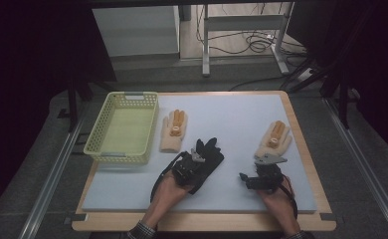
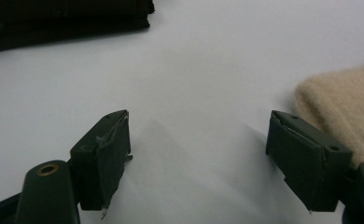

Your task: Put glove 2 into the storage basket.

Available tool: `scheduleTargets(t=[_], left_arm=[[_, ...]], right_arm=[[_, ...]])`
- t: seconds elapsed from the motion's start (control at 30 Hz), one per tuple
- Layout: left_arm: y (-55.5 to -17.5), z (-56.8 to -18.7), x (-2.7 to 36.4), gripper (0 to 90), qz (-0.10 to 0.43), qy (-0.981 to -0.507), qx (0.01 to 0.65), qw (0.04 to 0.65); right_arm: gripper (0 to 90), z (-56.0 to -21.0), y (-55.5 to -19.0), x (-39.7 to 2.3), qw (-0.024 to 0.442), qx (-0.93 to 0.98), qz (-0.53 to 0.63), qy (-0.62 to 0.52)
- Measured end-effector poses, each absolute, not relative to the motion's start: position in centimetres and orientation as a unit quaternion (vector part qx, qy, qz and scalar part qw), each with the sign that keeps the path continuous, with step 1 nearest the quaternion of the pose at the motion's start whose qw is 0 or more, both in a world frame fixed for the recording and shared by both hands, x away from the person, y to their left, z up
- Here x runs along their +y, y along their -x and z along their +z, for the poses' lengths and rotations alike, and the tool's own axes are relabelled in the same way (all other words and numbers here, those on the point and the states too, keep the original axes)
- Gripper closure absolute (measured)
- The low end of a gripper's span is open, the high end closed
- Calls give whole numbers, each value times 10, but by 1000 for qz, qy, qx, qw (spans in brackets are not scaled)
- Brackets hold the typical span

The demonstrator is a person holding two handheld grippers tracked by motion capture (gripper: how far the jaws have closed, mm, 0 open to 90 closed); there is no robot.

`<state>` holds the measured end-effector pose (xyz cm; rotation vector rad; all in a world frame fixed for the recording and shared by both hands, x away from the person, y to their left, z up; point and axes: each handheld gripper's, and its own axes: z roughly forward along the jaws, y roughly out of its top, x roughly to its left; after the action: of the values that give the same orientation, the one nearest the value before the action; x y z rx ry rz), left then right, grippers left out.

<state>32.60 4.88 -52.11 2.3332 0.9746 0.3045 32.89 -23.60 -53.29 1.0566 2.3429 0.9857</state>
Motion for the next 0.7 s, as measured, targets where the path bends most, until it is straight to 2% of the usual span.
scheduleTargets(t=[0.07,0.17,0.37,0.7], left_arm=[[-328,-521,54,606,111,-873,366,302],[-330,-521,60,669,105,-873,362,310],[-333,-512,67,676,89,-870,360,325],[-342,-472,83,673,121,-861,363,335]], right_arm=[[216,-533,-329,-236,193,835,352,-378],[215,-533,-329,-236,193,834,352,-378],[214,-533,-329,-236,193,834,352,-378],[213,-533,-329,-236,194,835,352,-377]])
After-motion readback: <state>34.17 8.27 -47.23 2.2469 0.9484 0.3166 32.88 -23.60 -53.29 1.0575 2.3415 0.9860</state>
